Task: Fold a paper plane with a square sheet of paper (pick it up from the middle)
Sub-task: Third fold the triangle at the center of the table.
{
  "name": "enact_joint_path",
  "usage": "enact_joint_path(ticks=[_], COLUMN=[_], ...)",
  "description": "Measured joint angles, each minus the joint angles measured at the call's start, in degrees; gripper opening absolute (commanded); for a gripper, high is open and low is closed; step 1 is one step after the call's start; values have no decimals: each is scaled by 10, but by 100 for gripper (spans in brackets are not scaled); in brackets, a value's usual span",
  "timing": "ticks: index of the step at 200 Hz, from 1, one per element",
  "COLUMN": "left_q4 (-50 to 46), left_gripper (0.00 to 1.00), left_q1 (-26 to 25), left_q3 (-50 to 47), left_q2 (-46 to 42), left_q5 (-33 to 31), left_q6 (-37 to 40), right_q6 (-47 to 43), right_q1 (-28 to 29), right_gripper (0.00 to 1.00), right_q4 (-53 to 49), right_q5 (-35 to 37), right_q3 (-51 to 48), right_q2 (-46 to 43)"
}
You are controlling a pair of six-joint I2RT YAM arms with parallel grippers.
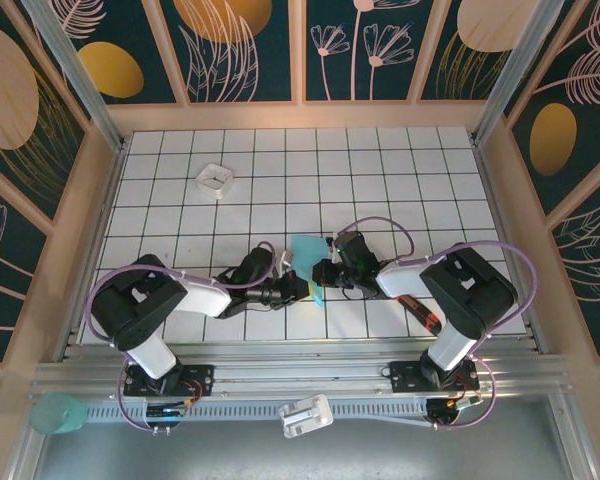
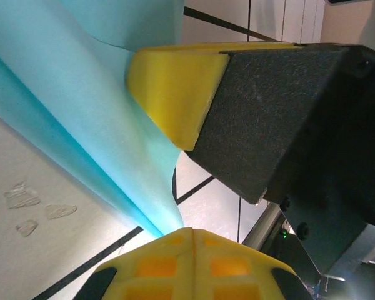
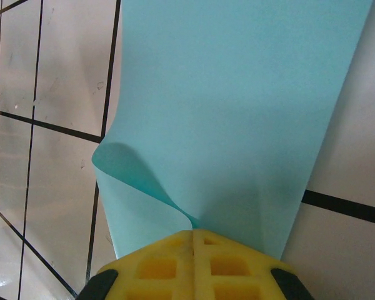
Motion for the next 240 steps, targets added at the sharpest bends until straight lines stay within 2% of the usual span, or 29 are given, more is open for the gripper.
enact_joint_path(ticks=[97, 240], left_q4=[33, 28], left_gripper=[0, 0], left_q1=[-10, -16], left_q3=[20, 27], left_q2=[55, 70], left_q5=[3, 4], left_q6=[-16, -27], right_q6=[3, 3], right_q1=[0, 0], right_gripper=[0, 0], right_q4=[2, 11], right_q5=[0, 0], right_q3=[-1, -6], right_q2=[0, 0])
